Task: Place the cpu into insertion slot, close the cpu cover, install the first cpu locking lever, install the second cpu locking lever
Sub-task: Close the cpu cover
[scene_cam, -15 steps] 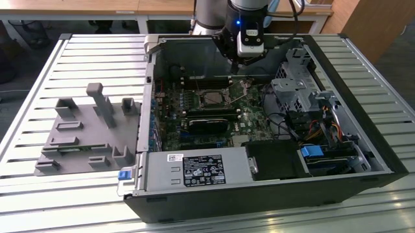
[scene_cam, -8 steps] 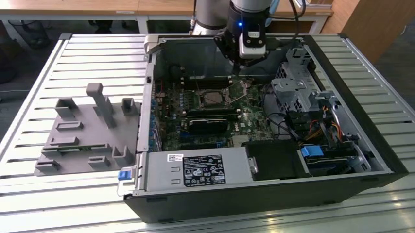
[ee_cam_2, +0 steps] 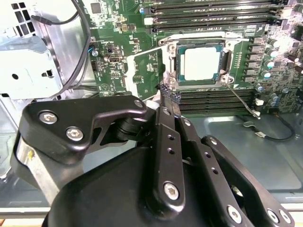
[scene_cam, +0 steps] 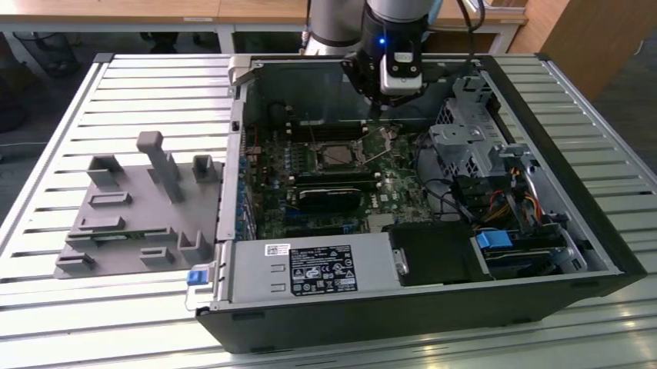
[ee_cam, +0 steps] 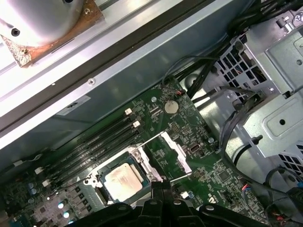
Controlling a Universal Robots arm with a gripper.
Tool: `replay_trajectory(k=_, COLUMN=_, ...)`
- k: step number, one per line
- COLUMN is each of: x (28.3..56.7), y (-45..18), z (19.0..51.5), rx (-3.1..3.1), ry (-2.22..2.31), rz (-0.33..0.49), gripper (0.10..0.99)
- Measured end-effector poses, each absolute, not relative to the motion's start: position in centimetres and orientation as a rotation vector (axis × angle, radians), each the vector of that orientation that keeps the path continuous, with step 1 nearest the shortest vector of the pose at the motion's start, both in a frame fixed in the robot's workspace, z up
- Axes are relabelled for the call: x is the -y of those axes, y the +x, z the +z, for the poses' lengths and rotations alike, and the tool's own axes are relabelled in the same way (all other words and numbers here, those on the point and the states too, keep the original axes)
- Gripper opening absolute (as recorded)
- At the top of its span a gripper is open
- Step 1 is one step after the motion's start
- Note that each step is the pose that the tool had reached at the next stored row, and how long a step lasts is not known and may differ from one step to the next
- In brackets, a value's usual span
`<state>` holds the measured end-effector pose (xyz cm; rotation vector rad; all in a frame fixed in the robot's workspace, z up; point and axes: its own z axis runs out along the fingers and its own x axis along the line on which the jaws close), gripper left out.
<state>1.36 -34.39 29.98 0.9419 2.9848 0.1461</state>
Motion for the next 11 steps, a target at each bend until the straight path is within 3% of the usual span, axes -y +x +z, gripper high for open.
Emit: replay_trajectory(k=11, x=34.29, y=2.41, z=29.29, rx=-2.984, ry=0.945, rz=0.146, gripper=0.106)
